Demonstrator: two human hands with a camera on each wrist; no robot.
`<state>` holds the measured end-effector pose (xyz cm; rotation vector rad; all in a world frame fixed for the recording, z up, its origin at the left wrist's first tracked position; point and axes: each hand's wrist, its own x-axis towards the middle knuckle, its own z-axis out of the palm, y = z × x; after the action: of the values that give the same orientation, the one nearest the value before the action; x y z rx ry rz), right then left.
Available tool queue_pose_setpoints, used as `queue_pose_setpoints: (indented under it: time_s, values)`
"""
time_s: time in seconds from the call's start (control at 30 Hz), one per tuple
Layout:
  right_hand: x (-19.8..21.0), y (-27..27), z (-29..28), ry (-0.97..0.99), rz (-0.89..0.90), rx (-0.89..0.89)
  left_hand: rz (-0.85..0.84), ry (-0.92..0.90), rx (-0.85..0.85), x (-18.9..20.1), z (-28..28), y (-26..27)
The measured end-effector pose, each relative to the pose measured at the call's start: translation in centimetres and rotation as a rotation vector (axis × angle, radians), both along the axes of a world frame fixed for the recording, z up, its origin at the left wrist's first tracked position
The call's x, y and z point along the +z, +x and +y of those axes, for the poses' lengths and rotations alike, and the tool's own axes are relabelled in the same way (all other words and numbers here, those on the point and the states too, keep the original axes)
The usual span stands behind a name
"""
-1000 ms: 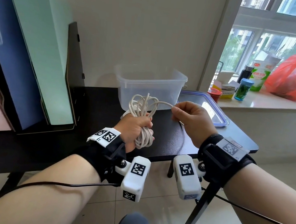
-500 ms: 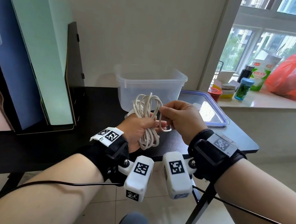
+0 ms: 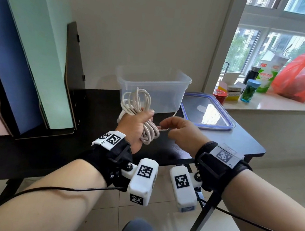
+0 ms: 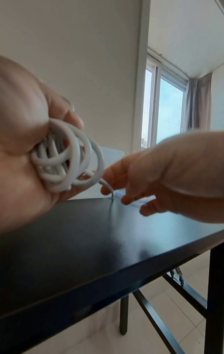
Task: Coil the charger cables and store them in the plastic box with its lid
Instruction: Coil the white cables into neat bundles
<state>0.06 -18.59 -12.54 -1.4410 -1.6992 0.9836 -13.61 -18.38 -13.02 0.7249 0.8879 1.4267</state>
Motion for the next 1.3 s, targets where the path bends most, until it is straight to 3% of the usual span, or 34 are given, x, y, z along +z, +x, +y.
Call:
queue_pose_setpoints:
  time_s: [0.13,0.27,0.47,0.63,0.93,1.1,1.3]
  values:
    - [-0.9,0.6,0.4,0.122,-0.373,0.053,-0.073,0.032,0.055,0.2,0.5,-0.1]
    - [-1.2,0.8,0.7,0.263,-0.551,0.057,-0.106,0.042,0.121,0.4,0.7,-0.1]
    - [-1.0,0.7,0.6,0.463,-0.473,-0.089,-0.144,0.035,0.140,0.8,1.1,-0.3]
    - [-0.8,1.2,0.4,0.632,-0.604,-0.131,-0.208,0.009,0.131,1.2,1.5,-0.6]
    - [0.1,2.9,-0.2,0.401,-0.586,-0.015,-0.178,-0.019,0.127,1.3,0.8,-0.5]
    - [1.1,4.0,-0.8,0.475,-0.425,-0.071,-0.200,-0.020,0.086,1.8,0.5,-0.5]
    - [2.0,4.5,-1.7,0.447,-0.391,-0.048,-0.141,-0.014,0.122,1.8,0.1,-0.1]
